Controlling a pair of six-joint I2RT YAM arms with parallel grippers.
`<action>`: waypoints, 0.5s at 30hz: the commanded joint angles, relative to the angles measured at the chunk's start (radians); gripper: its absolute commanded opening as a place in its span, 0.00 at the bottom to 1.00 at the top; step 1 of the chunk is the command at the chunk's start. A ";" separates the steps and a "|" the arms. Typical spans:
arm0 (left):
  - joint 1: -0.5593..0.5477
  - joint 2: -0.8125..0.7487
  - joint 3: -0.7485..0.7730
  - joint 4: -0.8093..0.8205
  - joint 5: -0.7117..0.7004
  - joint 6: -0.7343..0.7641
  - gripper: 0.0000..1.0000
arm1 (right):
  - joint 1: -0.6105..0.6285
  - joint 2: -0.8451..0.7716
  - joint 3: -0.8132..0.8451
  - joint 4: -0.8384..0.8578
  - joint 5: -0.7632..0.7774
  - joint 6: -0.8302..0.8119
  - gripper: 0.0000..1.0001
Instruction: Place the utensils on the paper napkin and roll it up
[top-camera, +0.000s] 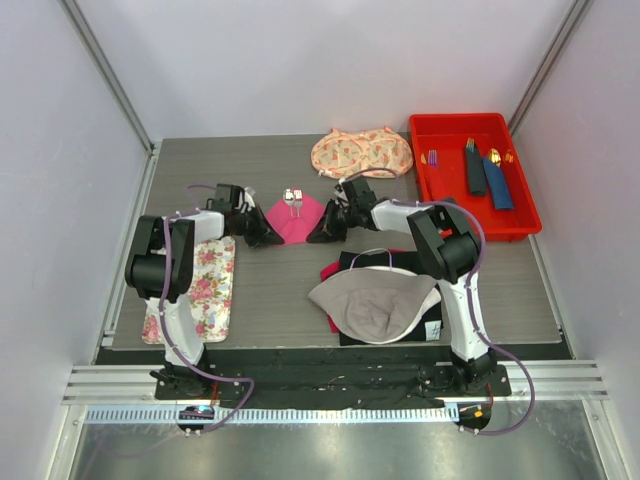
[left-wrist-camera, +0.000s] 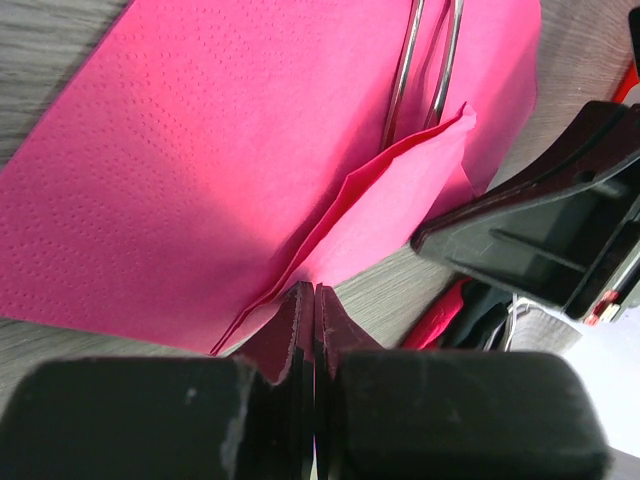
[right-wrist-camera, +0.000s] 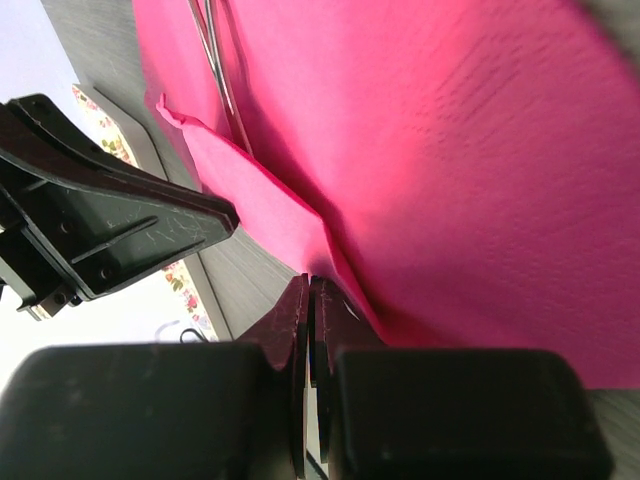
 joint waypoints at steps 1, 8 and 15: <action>0.005 0.018 0.018 -0.059 -0.036 0.041 0.00 | 0.034 -0.041 0.025 0.029 0.000 0.038 0.01; 0.005 0.015 0.009 -0.071 -0.036 0.052 0.00 | 0.043 -0.006 0.055 0.041 -0.001 0.067 0.01; 0.003 0.017 0.011 -0.071 -0.037 0.053 0.00 | 0.046 -0.008 0.050 0.120 -0.021 0.113 0.01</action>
